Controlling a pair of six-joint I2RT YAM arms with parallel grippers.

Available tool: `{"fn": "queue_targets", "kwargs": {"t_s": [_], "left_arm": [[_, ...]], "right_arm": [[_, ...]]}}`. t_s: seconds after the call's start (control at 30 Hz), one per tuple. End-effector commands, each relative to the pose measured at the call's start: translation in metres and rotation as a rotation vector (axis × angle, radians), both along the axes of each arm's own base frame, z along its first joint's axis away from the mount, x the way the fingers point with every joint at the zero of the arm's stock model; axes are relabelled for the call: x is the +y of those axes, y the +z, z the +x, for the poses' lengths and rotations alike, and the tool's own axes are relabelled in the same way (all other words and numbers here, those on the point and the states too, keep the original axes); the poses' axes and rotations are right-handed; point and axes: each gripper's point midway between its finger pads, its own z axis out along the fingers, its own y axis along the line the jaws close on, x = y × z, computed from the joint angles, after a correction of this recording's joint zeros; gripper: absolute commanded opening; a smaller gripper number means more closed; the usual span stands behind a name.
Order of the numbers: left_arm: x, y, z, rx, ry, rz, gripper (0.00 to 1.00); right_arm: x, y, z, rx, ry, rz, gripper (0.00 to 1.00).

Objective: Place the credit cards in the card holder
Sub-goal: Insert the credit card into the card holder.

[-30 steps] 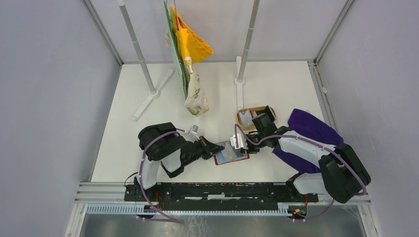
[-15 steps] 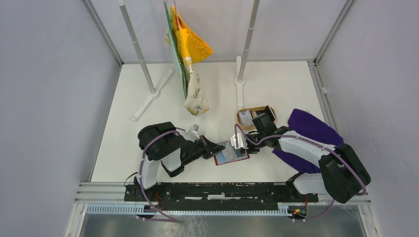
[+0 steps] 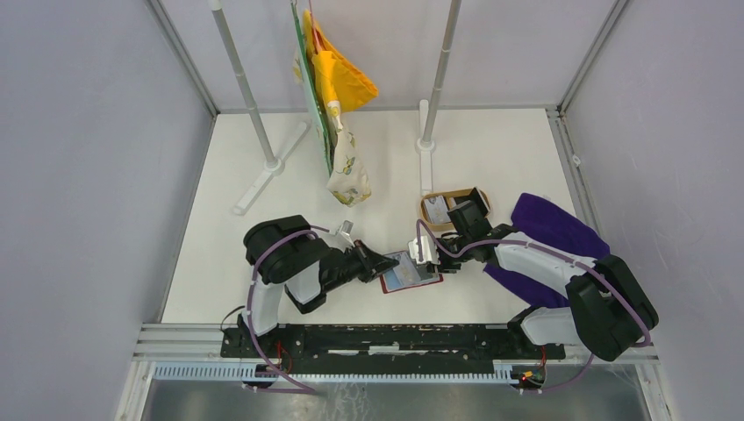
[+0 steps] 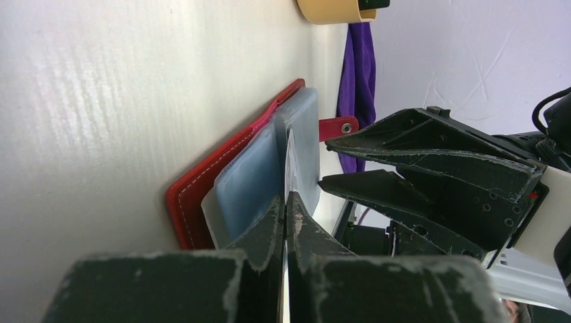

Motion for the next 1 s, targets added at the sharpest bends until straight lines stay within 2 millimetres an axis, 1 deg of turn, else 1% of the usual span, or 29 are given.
{"fn": "queue_targets", "kwargs": {"t_s": [0.0, 0.43, 0.7, 0.97], "left_arm": [[-0.0003, 0.0143, -0.0078, 0.006, -0.026, -0.053, 0.02], [0.0021, 0.0159, -0.0130, 0.025, -0.043, -0.066, 0.02], [-0.0065, 0.0127, -0.0123, 0.037, -0.077, -0.070, 0.02], [-0.0063, 0.0078, -0.0133, 0.061, -0.088, -0.056, 0.02]], "right_arm": [[-0.0127, -0.0106, 0.0032, 0.007, -0.047, -0.076, 0.42], [-0.0127, -0.0123, 0.0037, 0.008, -0.053, -0.083, 0.42], [-0.0126, -0.0127, 0.0032, 0.010, -0.053, -0.084, 0.42], [-0.0125, -0.0137, 0.0029, 0.012, -0.053, -0.088, 0.42]]}}
